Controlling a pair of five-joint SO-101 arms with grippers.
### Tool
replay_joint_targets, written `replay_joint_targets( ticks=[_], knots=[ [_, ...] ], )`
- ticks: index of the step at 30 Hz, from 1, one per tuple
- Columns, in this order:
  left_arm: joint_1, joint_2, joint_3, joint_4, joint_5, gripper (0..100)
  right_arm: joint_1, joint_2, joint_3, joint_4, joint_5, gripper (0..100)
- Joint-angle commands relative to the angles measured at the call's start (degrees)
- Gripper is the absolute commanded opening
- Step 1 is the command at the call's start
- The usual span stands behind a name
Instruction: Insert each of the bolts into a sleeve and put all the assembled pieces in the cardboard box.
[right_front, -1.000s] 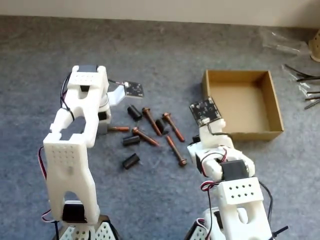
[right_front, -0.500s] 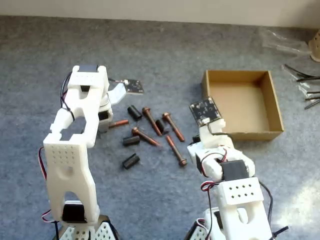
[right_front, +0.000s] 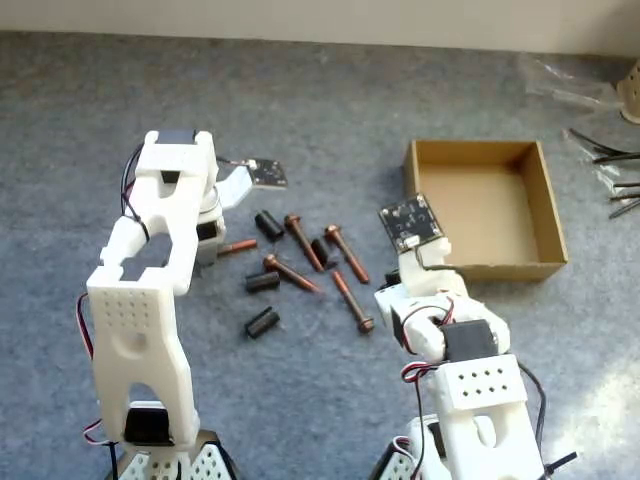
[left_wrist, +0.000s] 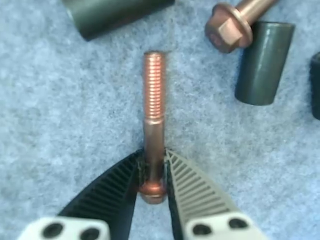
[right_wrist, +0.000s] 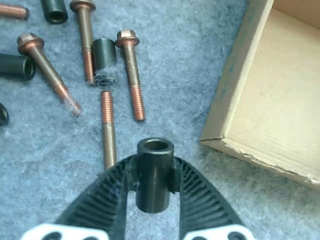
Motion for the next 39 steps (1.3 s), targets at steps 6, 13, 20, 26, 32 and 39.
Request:
replay_joint_targets(
  ticks=[6, 13, 20, 26, 32, 39],
  knots=[
    [-1.71, -0.66, -5.93, 2.73, -4.66, 1, 0.75, -1.10, 0.66, -1.80, -0.18, 0.5],
    [-1.63, -0.75, -12.62, 8.44, -35.52, 1, 0.75, -1.10, 3.30, -6.20, -0.09, 0.5],
    [1.01, -0.75, -6.46, 8.70, -52.57, 1, 0.75, -0.92, 3.30, -7.60, 2.46, 0.5],
    [1.01, -1.36, -3.65, 8.70, -64.70, 1, 0.75, -0.84, 3.30, -8.13, 2.55, 0.5],
    [1.36, -5.67, 1.27, 8.70, -70.86, 1, 0.66, -1.01, 3.30, -8.13, 2.55, 0.5],
    [1.36, -7.87, 1.36, 8.62, -62.07, 1, 0.66, -0.92, 3.30, -8.13, 2.55, 0.5]
  ],
)
